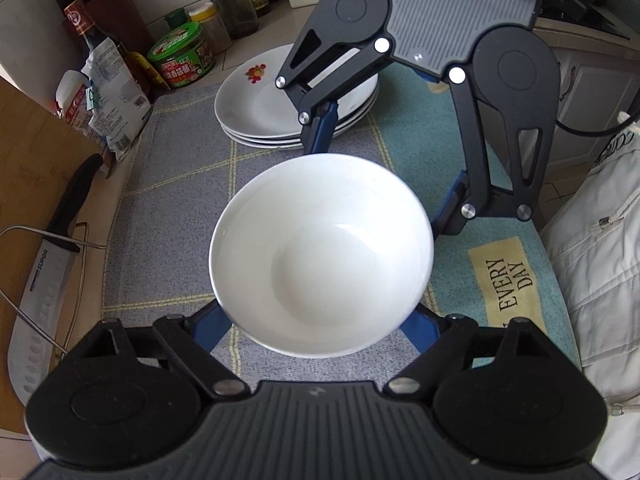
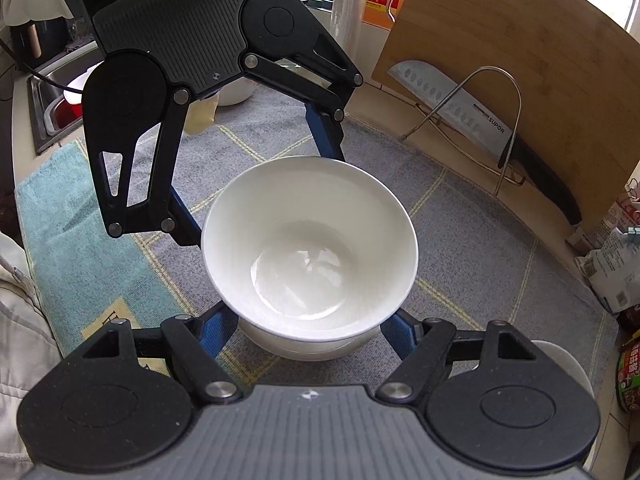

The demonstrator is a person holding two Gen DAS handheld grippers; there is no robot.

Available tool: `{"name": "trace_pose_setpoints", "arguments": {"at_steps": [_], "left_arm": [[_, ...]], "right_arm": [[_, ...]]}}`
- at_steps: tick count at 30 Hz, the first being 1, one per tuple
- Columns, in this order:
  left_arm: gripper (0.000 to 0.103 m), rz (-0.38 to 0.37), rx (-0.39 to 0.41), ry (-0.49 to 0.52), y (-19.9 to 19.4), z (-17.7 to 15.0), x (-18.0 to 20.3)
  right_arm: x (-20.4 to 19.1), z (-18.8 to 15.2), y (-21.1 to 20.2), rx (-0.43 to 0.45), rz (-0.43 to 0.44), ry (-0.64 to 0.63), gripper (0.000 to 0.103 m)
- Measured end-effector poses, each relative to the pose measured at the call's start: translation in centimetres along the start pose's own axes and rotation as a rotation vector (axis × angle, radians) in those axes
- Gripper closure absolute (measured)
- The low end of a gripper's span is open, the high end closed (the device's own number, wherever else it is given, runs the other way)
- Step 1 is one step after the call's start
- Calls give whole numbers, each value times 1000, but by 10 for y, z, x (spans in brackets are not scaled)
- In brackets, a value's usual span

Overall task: Organize plates and bowls
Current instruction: 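Lower the large bowl into the other bowl and open both tools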

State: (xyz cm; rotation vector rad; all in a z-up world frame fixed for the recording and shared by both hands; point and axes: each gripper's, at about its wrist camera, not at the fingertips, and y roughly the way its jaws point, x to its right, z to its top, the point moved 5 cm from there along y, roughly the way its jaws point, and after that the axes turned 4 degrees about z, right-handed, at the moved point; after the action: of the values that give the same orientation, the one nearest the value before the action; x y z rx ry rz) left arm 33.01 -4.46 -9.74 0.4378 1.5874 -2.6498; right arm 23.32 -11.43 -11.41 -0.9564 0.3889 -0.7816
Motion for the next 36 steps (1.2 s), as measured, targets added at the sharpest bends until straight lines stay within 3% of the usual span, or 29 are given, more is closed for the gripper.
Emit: {"name": "trace_pose_setpoints", "arguments": {"at_steps": [10, 36], "left_arm": [[14, -68, -34, -9, 7, 3, -10], [12, -100, -70, 6, 12, -2, -10]], "right_arm": [[4, 0, 6, -17, 38, 40, 21], [1, 8, 6, -47, 30, 18, 10]]}}
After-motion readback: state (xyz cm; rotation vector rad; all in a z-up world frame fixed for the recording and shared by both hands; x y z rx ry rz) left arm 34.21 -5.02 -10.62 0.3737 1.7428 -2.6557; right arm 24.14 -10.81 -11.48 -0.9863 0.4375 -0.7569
